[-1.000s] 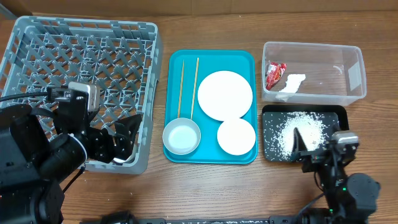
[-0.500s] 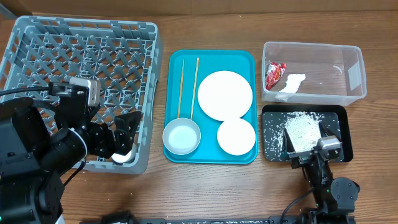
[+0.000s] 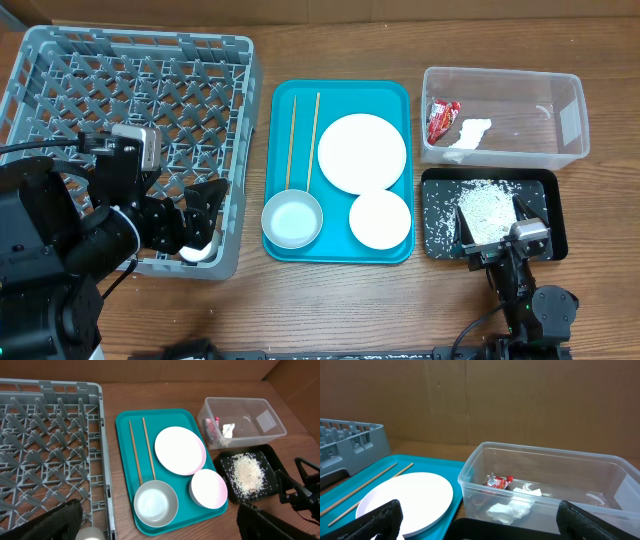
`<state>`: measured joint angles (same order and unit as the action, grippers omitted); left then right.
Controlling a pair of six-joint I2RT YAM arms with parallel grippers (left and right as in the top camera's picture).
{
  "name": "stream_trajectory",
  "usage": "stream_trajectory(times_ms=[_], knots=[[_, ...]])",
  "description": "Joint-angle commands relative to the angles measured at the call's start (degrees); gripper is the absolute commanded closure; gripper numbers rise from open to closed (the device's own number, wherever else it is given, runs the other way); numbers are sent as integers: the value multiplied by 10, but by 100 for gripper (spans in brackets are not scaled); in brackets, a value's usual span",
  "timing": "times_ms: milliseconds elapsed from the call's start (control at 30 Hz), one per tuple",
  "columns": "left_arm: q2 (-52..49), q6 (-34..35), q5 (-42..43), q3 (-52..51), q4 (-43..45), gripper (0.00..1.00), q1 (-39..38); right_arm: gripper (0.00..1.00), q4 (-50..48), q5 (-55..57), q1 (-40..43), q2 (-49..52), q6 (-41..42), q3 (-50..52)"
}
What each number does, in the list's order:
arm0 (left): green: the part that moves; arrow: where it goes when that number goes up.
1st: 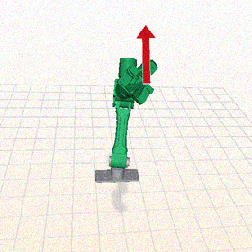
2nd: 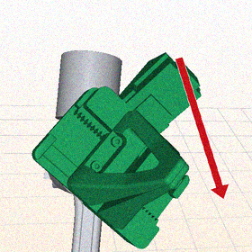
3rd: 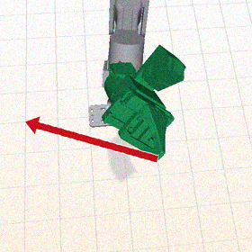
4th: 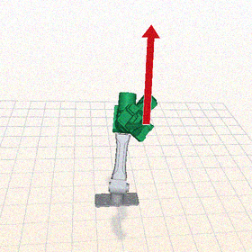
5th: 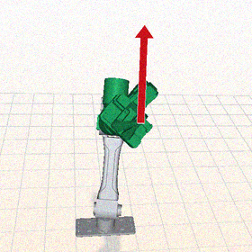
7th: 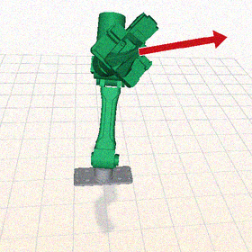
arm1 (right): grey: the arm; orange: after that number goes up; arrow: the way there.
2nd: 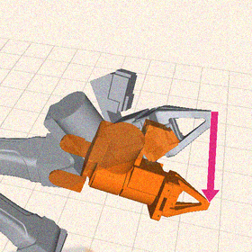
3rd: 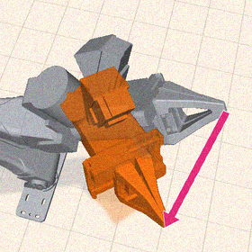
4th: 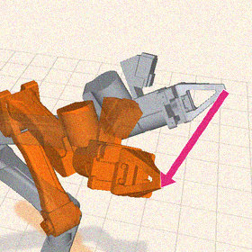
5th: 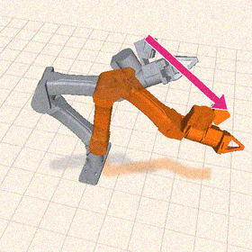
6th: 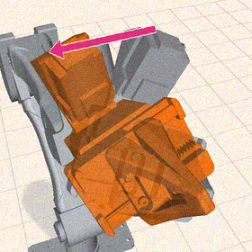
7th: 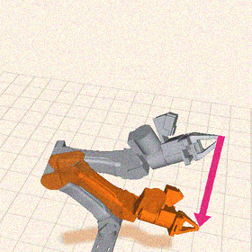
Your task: Sort waste into correct bins and load items into the dishwasher
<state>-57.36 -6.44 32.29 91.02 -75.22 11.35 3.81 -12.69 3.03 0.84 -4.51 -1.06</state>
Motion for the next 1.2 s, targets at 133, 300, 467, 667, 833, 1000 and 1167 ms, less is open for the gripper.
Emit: stream_trajectory(times_ms=[133, 300, 467, 667, 833, 1000, 1167], knots=[[0, -11, 1, 6, 0, 0, -2, 0, -5, -1, 4, -7, 0, 6], [0, 44, 43, 6, -28, 0, -2, 0, -5, -1, 4, -7, 0, 6], [-16, 107, 48, -24, 24, 0, -15, 0, -5, -1, 4, -7, 0, 6], [-102, 117, -48, -109, 0, 0, -124, 0, -5, -1, 4, -7, 0, 6], [-194, 172, -152, -150, 7, 0, -248, 0, -5, -1, 4, -7, 0, 6], [-270, 185, -212, -150, 89, 0, -360, 0, -5, -1, 4, -7, 0, 6], [-339, 199, -154, -150, 178, 25, -417, 0, -5, -1, 4, -7, 0, 6]])
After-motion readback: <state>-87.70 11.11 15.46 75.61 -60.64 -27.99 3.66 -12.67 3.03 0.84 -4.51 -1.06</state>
